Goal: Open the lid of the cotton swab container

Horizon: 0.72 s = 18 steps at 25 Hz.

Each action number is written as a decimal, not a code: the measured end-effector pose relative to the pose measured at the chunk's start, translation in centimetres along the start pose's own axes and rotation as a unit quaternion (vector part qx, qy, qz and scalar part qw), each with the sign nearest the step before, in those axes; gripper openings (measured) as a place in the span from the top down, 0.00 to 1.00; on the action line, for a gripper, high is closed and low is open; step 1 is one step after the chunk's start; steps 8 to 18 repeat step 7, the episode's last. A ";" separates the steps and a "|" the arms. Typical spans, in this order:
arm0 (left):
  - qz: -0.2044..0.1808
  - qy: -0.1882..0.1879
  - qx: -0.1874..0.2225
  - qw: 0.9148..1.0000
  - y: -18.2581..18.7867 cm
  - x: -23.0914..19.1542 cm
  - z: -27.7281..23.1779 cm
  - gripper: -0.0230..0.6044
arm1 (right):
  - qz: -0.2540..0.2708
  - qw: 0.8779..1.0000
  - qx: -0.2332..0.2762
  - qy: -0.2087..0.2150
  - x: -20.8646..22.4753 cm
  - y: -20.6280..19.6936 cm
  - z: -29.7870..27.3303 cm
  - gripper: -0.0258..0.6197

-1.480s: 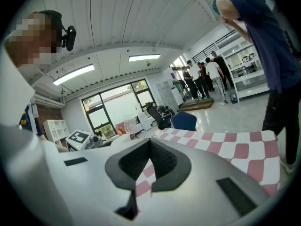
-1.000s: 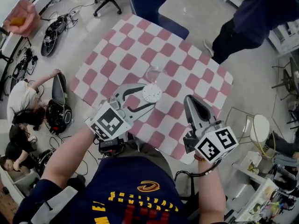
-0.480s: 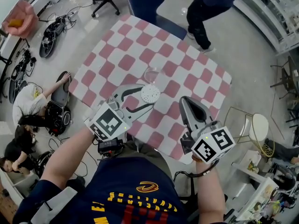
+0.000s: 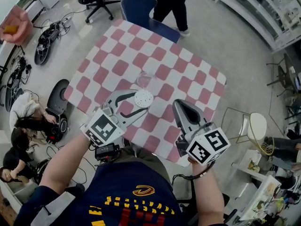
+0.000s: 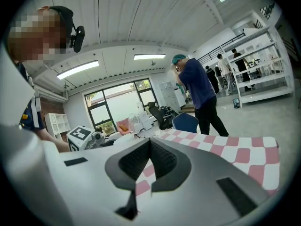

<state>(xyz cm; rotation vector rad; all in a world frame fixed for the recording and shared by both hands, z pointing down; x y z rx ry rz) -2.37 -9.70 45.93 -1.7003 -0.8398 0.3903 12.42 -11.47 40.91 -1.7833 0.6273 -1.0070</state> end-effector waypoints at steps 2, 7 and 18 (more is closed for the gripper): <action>-0.002 -0.001 0.000 1.000 0.0 0.1 -0.1 0.59 | 0.001 1.000 0.000 0.000 0.0 0.0 0.0 0.94; -0.004 -0.004 -0.012 1.000 -0.6 0.5 0.4 0.59 | -0.006 1.000 -0.005 0.007 -0.3 -0.7 -0.2 0.94; -0.004 -0.004 -0.012 1.000 -0.6 0.5 0.4 0.59 | -0.006 1.000 -0.005 0.007 -0.3 -0.7 -0.2 0.94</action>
Point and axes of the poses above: the fingertips, and each gripper's own axes: z backward along the fingers, x to its right, y out of its top, the point moved 4 cm from there along z, backward along the fingers, and after that the axes turned 9 degrees about y, right-handed, at the moved point
